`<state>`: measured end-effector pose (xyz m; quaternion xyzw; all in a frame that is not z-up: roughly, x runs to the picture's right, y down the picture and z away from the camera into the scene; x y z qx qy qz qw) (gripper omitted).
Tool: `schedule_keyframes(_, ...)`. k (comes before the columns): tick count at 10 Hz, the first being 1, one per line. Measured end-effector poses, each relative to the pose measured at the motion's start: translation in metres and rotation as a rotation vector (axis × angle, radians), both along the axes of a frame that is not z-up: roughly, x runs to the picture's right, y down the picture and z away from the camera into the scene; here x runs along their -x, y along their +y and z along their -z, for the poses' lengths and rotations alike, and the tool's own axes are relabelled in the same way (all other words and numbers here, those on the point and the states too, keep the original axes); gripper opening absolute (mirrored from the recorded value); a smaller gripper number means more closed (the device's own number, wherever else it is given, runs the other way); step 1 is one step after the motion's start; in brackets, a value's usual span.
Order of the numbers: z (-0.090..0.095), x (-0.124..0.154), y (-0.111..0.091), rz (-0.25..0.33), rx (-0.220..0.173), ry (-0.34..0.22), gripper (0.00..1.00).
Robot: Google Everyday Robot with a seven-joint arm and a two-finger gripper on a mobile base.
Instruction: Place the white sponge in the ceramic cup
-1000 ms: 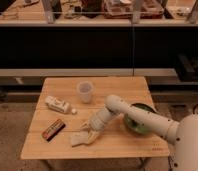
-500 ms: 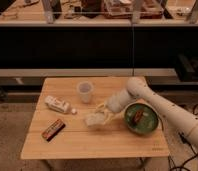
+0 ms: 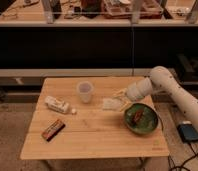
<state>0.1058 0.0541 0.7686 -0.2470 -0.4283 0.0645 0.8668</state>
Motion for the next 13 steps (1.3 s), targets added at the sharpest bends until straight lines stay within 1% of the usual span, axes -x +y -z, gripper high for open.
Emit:
schedule_keyframes(1, 0.0, 0.01, -0.009, -0.039, -0.009, -0.025, 0.0)
schedule_keyframes(2, 0.0, 0.026, -0.022, -0.075, -0.024, -0.056, 0.0)
schedule_keyframes(3, 0.0, 0.042, -0.031, -0.08, -0.04, -0.076, 0.0)
schedule_keyframes(4, 0.0, 0.054, -0.037, -0.074, -0.051, -0.084, 0.0)
schedule_keyframes(5, 0.0, 0.072, -0.046, -0.061, -0.062, -0.092, 0.0)
schedule_keyframes(6, 0.0, 0.083, -0.051, -0.05, -0.068, -0.096, 0.0)
schedule_keyframes(8, 0.003, 0.113, -0.066, -0.009, -0.086, -0.106, 0.0)
schedule_keyframes(9, 0.001, 0.123, -0.074, 0.007, -0.082, -0.094, 0.0)
schedule_keyframes(10, -0.003, 0.123, -0.075, 0.016, -0.067, -0.084, 0.0)
schedule_keyframes(13, -0.004, 0.12, -0.075, 0.014, -0.065, -0.078, 0.0)
